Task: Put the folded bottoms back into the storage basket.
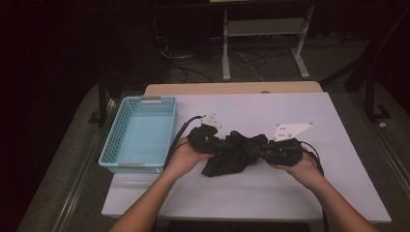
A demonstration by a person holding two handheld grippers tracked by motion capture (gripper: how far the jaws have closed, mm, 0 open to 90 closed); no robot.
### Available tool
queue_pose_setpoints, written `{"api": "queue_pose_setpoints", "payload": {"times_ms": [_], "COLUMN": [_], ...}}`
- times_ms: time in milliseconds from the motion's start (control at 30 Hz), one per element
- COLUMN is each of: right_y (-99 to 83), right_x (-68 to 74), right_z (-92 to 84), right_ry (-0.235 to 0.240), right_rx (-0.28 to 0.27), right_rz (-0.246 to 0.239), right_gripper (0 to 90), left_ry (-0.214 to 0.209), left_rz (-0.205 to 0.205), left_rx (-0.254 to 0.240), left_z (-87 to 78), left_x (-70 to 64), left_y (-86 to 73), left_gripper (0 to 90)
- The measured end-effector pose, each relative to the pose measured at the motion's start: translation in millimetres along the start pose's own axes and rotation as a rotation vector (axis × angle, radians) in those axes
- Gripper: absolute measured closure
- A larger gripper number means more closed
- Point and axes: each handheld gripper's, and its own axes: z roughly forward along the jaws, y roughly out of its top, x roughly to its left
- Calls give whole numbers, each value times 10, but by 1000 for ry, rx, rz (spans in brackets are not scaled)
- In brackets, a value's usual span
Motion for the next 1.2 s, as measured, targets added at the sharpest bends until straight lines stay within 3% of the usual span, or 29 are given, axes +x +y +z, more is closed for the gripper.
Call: {"api": "queue_pose_setpoints", "payload": {"times_ms": [133,500,833,1200], "right_y": [71,313,557,916], "right_x": [-19,-118,-168,-155], "right_z": [-15,27,188,432], "right_ry": [-6,0,18,37], "right_rx": [-13,-47,-67,-61], "right_rz": [-14,-36,-54,-91], "right_gripper": [832,832,832,832], "left_ry": [2,-19,15,66], "left_rz": [18,3,-11,-47], "left_rx": [1,-24,-78,-126], "left_z": [-62,-272,-563,-956], "left_x": [40,244,400,567], "left_y": [92,197,169,21], "left_gripper": [791,792,792,792]}}
